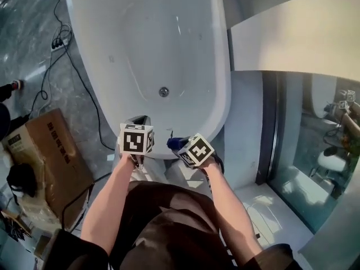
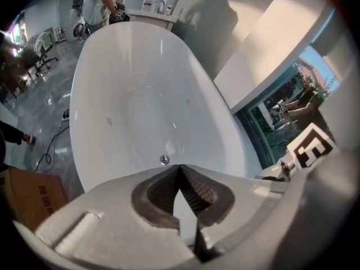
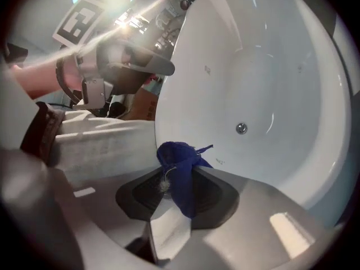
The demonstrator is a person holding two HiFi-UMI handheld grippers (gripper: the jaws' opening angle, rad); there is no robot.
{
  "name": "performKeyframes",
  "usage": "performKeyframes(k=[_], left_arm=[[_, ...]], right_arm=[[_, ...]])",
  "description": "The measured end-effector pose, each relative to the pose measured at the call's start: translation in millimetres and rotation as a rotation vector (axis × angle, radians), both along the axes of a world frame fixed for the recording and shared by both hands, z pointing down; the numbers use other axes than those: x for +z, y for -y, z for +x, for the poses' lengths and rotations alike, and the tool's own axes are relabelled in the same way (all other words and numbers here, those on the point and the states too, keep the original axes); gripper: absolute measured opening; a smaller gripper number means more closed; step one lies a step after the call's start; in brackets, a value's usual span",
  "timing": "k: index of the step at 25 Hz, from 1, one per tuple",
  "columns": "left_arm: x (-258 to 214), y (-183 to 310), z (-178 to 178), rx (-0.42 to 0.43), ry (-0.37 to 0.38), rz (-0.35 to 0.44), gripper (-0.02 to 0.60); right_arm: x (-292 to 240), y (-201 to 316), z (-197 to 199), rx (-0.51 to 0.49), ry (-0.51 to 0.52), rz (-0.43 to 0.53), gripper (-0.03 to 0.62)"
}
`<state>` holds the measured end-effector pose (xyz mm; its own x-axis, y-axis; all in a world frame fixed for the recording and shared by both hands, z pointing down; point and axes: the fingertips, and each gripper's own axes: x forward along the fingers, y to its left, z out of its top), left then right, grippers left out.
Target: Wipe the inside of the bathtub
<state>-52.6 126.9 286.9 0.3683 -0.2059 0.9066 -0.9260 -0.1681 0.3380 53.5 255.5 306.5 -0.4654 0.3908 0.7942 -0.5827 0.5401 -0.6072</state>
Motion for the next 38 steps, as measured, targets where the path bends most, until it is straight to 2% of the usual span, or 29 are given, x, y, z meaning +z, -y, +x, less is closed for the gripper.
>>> performKeyframes(k=[6, 11, 22, 24, 28, 32, 38], left_arm=[[-57, 38, -3, -0.033, -0.011, 0.146, 0.003], [-104, 62, 1, -0.025, -0.038, 0.261, 0.003], [-242, 143, 9, -0.025, -0.074, 0.570, 0.003], [-269, 154, 9, -0.035, -0.078, 0.622, 0.003], [-322, 173, 0, -0.057, -0.088, 0.743, 0.003], [-375, 185, -10, -0.070, -0.081, 0.870, 0.003], [-447, 203, -13, -0.053, -0.062, 1.037, 0.003]], right_arm=[[-48, 60, -11, 0.135, 0.071, 0.205, 0.126], [-95, 116, -22, 0.235, 0.127, 0.384, 0.129], [-247, 248, -23, 0.455, 0.274, 0.804, 0.130], [-279, 263, -21, 0.475, 0.293, 0.874, 0.130], [-340, 287, -26, 0.450, 0.337, 1.020, 0.130], [-397, 304, -36, 0.453, 0.411, 1.129, 0.130], [-474, 330, -35, 0.544, 0.487, 1.289, 0.130]])
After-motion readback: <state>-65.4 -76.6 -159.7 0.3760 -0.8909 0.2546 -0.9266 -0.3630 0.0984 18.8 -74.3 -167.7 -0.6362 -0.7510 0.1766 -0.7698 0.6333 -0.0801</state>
